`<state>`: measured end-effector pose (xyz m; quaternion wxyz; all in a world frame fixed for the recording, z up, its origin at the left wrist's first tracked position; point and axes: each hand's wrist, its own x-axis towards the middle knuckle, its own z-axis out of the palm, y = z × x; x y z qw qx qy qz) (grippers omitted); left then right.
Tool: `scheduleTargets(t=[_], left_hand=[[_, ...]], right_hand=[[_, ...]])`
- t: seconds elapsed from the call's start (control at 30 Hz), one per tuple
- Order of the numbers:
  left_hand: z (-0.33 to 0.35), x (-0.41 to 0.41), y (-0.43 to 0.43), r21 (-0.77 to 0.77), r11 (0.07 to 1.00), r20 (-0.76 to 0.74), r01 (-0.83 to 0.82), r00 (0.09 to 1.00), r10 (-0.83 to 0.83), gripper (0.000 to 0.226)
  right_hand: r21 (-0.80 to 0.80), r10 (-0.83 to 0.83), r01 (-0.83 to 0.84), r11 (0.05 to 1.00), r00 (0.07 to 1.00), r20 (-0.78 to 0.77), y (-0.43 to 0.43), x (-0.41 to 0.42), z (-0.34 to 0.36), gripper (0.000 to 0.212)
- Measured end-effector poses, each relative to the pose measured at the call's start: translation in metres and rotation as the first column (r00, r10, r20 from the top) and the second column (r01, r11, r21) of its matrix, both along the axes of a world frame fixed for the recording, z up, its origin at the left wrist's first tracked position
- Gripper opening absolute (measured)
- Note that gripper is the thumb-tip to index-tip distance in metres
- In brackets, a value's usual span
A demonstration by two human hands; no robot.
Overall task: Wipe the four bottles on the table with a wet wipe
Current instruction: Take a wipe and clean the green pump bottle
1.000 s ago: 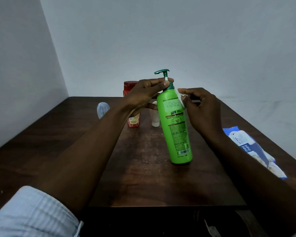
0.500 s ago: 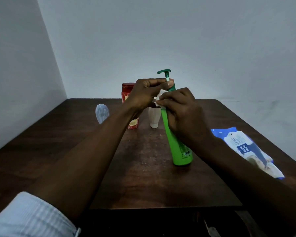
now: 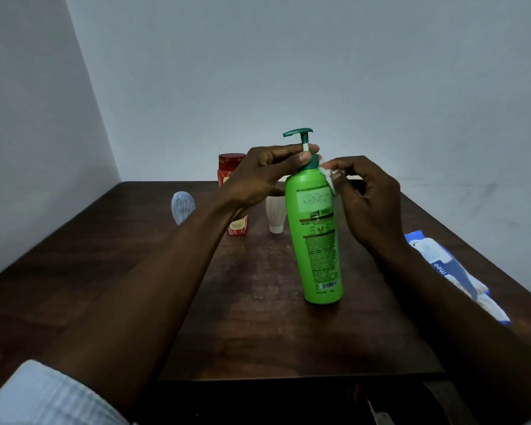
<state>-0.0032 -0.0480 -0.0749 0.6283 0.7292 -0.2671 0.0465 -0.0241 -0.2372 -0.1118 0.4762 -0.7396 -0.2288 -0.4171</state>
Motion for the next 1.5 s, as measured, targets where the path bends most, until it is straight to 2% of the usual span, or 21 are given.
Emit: scheduleTargets(t=[0.17,0.33,0.47,0.6,0.7,0.93,1.1,1.33,1.4,1.5], left_hand=[[0.002,-0.004,0.003,0.033,0.997,0.017,0.073,0.997,-0.074,0.030],[0.002,-0.007,0.006,0.013,0.991,0.026,0.134,0.991,-0.134,0.031],[0.002,-0.006,0.006,-0.002,0.994,0.038,0.110,0.993,-0.110,0.028],[-0.003,-0.002,0.005,-0.046,0.997,0.024,0.064,0.998,-0.063,0.029],[-0.007,0.003,0.008,-0.084,0.995,-0.005,0.048,0.999,-0.049,0.028],[-0.024,0.013,0.020,-0.178,0.984,-0.067,-0.031,0.998,0.020,0.032],[-0.032,0.015,0.026,-0.228,0.971,-0.086,-0.069,0.995,0.050,0.033],[-0.034,0.017,0.022,-0.267,0.957,-0.103,-0.112,0.991,0.087,0.028],[-0.036,0.017,0.020,-0.280,0.948,-0.114,-0.149,0.986,0.121,0.025],[-0.042,0.017,0.020,-0.308,0.928,-0.123,-0.208,0.976,0.178,0.019]], right_hand=[[0.170,0.192,-0.157,0.973,0.958,-0.213,-0.005,0.006,0.007,0.021],[0.256,0.345,-0.267,0.929,0.875,-0.340,-0.005,0.007,0.015,0.024],[0.180,0.220,-0.171,0.969,0.927,-0.305,-0.003,-0.004,0.007,0.027],[0.179,0.181,-0.136,0.975,0.945,-0.271,-0.001,-0.008,-0.011,0.025],[0.148,0.140,-0.095,0.984,0.933,-0.332,-0.004,-0.007,-0.027,0.030],[0.017,0.116,-0.124,0.992,0.861,-0.495,-0.008,-0.033,-0.060,0.033],[-0.281,-0.135,-0.018,0.959,0.847,-0.515,-0.017,-0.066,-0.077,0.033],[-0.456,-0.330,0.093,0.885,0.816,-0.474,-0.025,-0.090,-0.104,0.017],[-0.448,-0.345,0.109,0.888,0.802,-0.488,-0.024,-0.091,-0.104,0.018],[-0.321,-0.315,0.155,0.934,0.781,-0.540,-0.015,-0.095,-0.097,0.040]])
